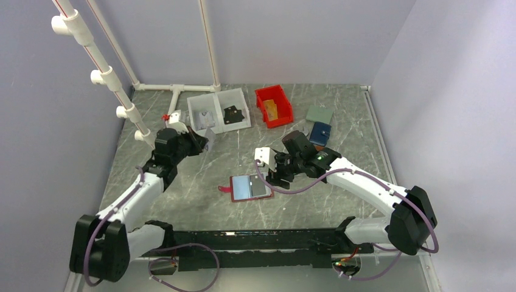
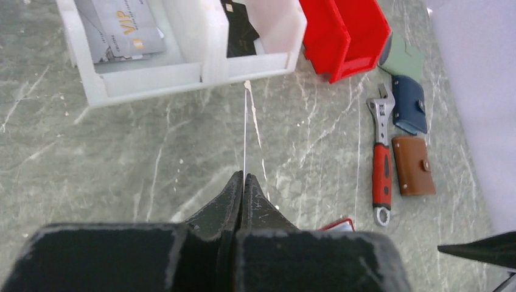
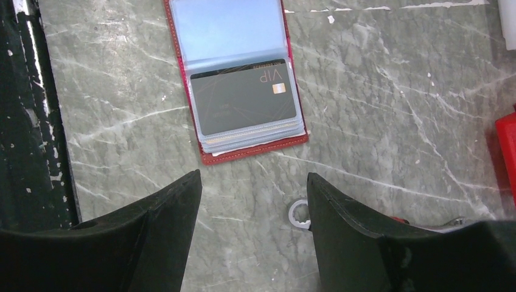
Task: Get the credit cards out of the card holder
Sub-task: Place the credit card in the storage box.
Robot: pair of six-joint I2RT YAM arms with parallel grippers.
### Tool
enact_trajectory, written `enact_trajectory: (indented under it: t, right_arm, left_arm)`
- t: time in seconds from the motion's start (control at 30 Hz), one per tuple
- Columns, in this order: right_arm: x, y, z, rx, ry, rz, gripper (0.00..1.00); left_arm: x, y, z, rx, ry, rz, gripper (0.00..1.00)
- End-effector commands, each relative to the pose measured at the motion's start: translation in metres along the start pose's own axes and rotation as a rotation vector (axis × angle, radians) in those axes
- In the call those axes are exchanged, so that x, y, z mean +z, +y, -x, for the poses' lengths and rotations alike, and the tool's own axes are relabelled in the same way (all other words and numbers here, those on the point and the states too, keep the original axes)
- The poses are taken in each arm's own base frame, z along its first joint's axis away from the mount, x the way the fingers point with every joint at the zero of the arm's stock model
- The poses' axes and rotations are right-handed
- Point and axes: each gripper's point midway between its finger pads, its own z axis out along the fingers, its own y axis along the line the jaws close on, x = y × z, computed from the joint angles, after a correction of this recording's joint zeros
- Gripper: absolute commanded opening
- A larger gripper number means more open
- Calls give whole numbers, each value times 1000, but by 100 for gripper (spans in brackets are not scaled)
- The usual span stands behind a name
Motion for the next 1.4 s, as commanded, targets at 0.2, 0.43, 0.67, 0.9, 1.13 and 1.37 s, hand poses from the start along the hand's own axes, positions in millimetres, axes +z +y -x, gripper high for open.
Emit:
enact_trajectory:
  t: [0.2,0.43,0.67,0.9,1.13,1.37]
  right_arm:
    - [-11,-15,17,-20,-43,-66,67]
    - [-11,-13,18,-17,-47,-59,67]
    - [-10,-13,17,-16,-44,-56,67]
    - [-10,-13,17,-17,-44,-57,67]
    - [-10,-14,16,-18,-42,-62,67]
    - [-10,-15,15,-20,-36,-68,67]
  left_arm:
    - [38,15,37,-114,36,-96,0]
    - [67,51,43,-185,91,30,0]
    - [103,64,53,-227,122,63,0]
    - [134,75,59,-252,132,90,0]
    - [159,91,60,-232,158,132,0]
    - [163,98,68,-209,172,195,33]
